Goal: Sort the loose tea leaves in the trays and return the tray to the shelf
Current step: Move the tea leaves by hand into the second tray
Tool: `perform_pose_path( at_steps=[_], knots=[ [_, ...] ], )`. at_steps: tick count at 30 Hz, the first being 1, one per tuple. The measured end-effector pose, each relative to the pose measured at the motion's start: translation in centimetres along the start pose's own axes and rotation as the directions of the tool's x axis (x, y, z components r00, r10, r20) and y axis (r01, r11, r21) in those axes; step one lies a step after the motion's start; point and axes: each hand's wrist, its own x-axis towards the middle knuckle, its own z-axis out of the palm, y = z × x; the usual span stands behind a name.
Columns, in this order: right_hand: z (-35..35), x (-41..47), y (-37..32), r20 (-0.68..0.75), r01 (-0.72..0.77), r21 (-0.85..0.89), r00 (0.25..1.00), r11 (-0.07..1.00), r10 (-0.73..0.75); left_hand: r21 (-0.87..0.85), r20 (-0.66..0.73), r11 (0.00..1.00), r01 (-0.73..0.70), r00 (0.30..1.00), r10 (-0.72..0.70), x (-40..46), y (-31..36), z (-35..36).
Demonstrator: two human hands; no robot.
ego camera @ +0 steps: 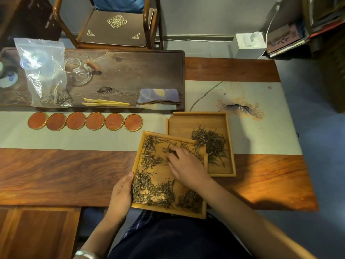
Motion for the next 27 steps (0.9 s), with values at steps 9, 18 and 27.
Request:
perform_pose_path(
  at_steps=[9, 18, 27],
  knots=[
    [-0.8, -0.8, 3.7, -0.048, -0.129, -0.047, 0.991, 0.991, 0.127, -0.003, 0.009, 1.0, 0.027, 1.0, -0.027, 0.1, 0.0, -0.5],
    [-1.8, -0.7, 5.1, -0.164, -0.198, -0.03, 0.968, 0.98, 0.191, 0.008, -0.008, 1.0, 0.018, 1.0, -0.018, 0.4, 0.5, -0.2],
    [-0.3, 0.8, -1.2, -0.038, 0.076, 0.049, 0.997, 0.996, -0.074, -0.016, 0.007, 1.0, 0.027, 1.0, -0.027, 0.8, 0.5, 0.4]
  ],
)
